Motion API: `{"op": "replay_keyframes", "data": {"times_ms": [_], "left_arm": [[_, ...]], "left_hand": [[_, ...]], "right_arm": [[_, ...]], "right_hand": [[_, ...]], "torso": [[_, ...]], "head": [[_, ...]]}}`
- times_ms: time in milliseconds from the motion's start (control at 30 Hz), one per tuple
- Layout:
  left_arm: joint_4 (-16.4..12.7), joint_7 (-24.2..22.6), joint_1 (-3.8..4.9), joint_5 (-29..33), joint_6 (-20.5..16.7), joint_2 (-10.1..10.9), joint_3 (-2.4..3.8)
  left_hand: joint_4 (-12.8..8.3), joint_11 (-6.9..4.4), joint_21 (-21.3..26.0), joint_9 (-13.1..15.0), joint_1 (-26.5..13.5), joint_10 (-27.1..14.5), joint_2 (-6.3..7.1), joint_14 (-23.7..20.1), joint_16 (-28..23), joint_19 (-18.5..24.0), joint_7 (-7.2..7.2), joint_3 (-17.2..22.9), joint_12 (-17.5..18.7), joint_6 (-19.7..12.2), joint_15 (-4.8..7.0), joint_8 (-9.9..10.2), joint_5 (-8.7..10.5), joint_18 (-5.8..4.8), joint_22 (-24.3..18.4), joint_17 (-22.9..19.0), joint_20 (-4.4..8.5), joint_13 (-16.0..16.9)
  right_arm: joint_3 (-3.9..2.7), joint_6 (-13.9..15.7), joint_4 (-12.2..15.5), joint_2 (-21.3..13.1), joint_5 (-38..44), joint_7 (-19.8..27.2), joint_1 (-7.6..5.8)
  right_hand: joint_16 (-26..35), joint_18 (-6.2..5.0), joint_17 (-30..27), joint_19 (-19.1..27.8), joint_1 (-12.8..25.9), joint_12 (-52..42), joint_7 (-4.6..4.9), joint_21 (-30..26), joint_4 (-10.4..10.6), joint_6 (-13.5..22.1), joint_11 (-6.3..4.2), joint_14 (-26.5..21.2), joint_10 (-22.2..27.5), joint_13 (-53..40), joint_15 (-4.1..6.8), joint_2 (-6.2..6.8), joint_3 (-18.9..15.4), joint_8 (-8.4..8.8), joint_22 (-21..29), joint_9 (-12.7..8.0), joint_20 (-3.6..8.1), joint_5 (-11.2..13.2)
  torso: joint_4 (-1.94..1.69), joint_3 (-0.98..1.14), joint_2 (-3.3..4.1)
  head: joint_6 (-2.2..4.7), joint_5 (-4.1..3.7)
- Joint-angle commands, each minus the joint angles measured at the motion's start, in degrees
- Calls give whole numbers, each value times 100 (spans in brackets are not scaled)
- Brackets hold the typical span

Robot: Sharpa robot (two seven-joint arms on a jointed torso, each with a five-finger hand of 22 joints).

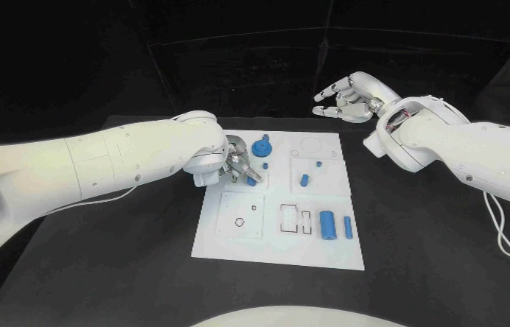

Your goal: Assemble the parts on the task board

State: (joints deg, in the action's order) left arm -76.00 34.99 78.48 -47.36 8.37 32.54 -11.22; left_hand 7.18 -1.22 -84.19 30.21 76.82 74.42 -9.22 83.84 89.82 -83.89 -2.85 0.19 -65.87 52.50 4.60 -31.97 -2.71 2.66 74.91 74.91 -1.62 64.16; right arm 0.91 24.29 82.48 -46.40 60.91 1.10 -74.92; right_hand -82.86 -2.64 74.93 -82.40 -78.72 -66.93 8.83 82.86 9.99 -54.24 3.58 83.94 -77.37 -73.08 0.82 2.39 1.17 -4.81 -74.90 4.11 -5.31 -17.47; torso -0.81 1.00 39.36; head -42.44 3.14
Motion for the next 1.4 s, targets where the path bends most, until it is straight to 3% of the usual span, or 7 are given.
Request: {"op": "replay_keyframes", "data": {"times_ms": [33, 300, 533, 700, 833, 1167, 1400], "left_arm": [[-58, 16, 11, 141, -120, 64, 5], [-140, 12, 15, 49, -291, 229, 6], [-206, -35, 12, -112, -651, 284, 5], [-254, -107, 3, -363, -872, 296, 4], [-261, -130, -5, -595, -936, 288, 3], [-216, -68, -59, -1076, -916, 208, 0], [-212, -20, -98, -1223, -851, 170, 0]], "left_hand": [[-942, 6, 3, 34, -224, -2, 148, 616, 18, -260, -12, 1154, 36, -19, 1, -7, -21, -70, 655, 1509, -2, -18], [-1020, -3, 8, 119, -495, 19, 369, 616, 18, -260, -15, 1717, 48, -16, -9, -21, -16, -69, 665, 1509, 0, -12], [-1020, 2, 2, 174, -640, 49, 459, 616, 18, -266, -3, 1953, 23, -9, 1, -46, -5, -73, 681, 1509, 1, 18], [-1016, -1, -5, 195, -687, 63, 489, 616, 18, -271, 0, 2025, 7, -6, 4, -58, -4, -75, 692, 1509, 3, 35], [-1016, -4, -3, 209, -714, 70, 516, 616, 18, -270, 4, 2067, 0, -4, 6, -65, -4, -74, 691, 1509, 5, 42], [-1016, -8, -4, 222, -735, 74, 533, 616, 18, -272, 8, 2118, -1, -2, 9, -72, -4, -75, 695, 1509, 8, 44], [-1007, -9, -17, 235, -764, 93, 546, 616, 18, -280, 9, 2151, -24, 5, 11, -82, -2, -79, 713, 1509, 10, 68]], "right_arm": [[-5, -37, -5, 5, -7, 10, -14], [-5, -42, -21, 4, -7, 15, -14], [-5, -52, -31, 11, -7, 30, -13], [-5, -61, -34, 12, -7, 39, -13], [-5, -73, -38, 13, -7, 49, -13], [-5, -138, -42, 25, -7, 68, -13], [-4, -156, -22, 21, -8, 70, -13]], "right_hand": [[20, -59, 504, 37, -44, 31, -19, -19, 7, 2, -4, 355, 31, 12, -3, 12, -10, -38, -10, 6, -9, -38], [24, -60, 500, 39, -36, 35, -19, -22, 15, 0, -3, 354, 33, 15, -3, 15, -17, -40, -6, 6, -8, -39], [27, -59, 497, 36, -30, 36, -18, -20, 20, -1, -2, 353, 33, 16, -4, 19, -23, -41, -10, 6, -8, -36], [28, -60, 497, 39, -24, 37, -18, -24, 26, -2, -2, 353, 34, 17, -4, 22, -29, -42, -5, 6, -8, -27], [28, -61, 499, 40, -15, 36, -19, -27, 36, -3, -2, 354, 33, 18, -4, 28, -42, -44, -1, 6, -8, -7], [36, -64, 497, 46, -35, 51, -22, -41, 37, 6, -4, 356, 41, 33, -2, 79, -89, -47, 17, 4, -6, 100], [37, -64, 497, 47, -36, 49, -22, -43, 39, 7, -5, 356, 40, 33, -2, 80, -93, -48, 20, 4, -6, 114]], "torso": [[-7, 2, -1], [-3, 1, 0], [4, 1, 6], [0, -6, 1], [-2, 2, 1], [8, -4, 6], [11, 3, 7]], "head": [[-4, 2], [-15, 13], [-18, 54], [-26, 55], [-23, 63], [-34, 85], [-51, 83]]}}
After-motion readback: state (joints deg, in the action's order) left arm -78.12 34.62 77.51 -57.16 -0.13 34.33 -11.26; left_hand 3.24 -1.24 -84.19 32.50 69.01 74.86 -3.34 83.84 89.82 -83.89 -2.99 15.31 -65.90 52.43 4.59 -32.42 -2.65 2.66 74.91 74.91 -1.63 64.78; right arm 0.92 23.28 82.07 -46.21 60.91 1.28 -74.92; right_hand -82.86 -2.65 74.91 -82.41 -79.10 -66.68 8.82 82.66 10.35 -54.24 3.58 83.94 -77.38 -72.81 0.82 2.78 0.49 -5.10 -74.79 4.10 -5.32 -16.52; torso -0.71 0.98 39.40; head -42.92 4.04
